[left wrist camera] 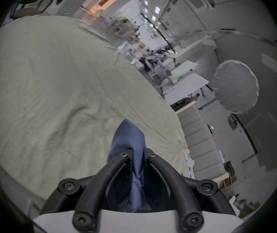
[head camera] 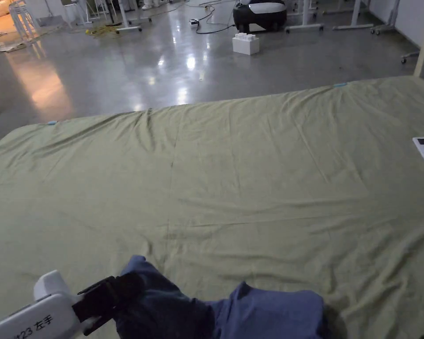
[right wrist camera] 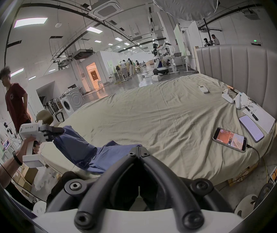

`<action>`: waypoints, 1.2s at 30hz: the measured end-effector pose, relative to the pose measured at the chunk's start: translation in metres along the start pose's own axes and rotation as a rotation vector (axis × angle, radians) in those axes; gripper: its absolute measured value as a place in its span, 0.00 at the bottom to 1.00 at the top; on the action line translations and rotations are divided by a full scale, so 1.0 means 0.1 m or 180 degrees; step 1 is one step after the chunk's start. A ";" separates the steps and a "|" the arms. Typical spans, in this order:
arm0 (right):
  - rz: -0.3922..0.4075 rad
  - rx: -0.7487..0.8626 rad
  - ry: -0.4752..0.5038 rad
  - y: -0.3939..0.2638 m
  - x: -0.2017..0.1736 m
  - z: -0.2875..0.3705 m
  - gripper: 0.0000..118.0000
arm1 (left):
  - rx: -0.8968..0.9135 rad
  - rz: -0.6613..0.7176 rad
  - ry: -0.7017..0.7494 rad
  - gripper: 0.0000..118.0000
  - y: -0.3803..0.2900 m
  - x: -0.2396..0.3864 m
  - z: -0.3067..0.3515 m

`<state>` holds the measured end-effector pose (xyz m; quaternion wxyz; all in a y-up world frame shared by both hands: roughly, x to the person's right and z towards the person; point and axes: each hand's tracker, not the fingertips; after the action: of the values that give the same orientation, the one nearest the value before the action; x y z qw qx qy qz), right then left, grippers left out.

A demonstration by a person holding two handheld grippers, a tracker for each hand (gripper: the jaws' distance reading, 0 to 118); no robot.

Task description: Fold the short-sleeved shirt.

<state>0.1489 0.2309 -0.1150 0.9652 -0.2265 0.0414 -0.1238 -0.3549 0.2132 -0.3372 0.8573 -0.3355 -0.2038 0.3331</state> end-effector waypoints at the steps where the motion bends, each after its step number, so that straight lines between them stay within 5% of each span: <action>1: -0.0026 -0.0009 -0.0025 -0.02 0.04 0.00 0.00 | -0.0019 -0.0242 0.0078 0.10 -0.08 0.20 -0.09; 13: -0.0163 -0.0044 -0.0316 -0.16 0.20 0.24 0.00 | -0.1004 -0.1590 0.0103 0.11 -1.53 1.47 -1.65; 15: -0.0218 -0.0039 -0.0377 -0.19 0.25 0.28 0.00 | -0.1100 -0.1843 0.0275 0.24 -1.74 1.47 -1.83; 17: -0.0246 -0.0038 -0.0415 -0.21 0.29 0.30 0.00 | -0.1215 -0.1769 0.0134 0.58 -1.81 1.38 -1.94; 18: -0.0269 -0.0040 -0.0423 -0.23 0.31 0.31 0.00 | -0.1235 -0.1666 -0.0073 0.65 -1.80 1.32 -1.93; 20: -0.0329 -0.0059 -0.0412 -0.25 0.35 0.30 0.00 | -0.1163 -0.1425 -0.0453 0.67 -1.70 1.26 -1.87; 22: -0.0331 -0.0072 -0.0405 -0.26 0.35 0.28 0.00 | -0.1043 -0.1294 -0.0267 0.67 -1.52 1.32 -1.65; 25: -0.0354 -0.0064 -0.0371 -0.26 0.35 0.24 0.00 | -0.0656 -0.1096 -0.0433 0.58 -1.20 1.26 -1.28; 27: -0.0341 -0.0068 -0.0338 -0.23 0.32 0.22 0.00 | -0.0552 -0.0712 -0.0371 0.00 -1.04 1.16 -1.14; 31: -0.0233 -0.0037 -0.0325 -0.19 0.25 0.30 0.00 | -0.0664 -0.0332 -0.0330 0.00 -1.08 0.97 -1.41; 36: -0.0232 -0.0059 -0.0375 -0.20 0.22 0.37 0.00 | -0.1562 -0.0260 -0.0297 0.00 -1.57 0.89 -2.01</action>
<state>0.1711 0.2234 -0.0735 0.9587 -0.2438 -0.0226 -0.1450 -0.1096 0.1009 -0.3536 0.7527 -0.5092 -0.3313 0.2539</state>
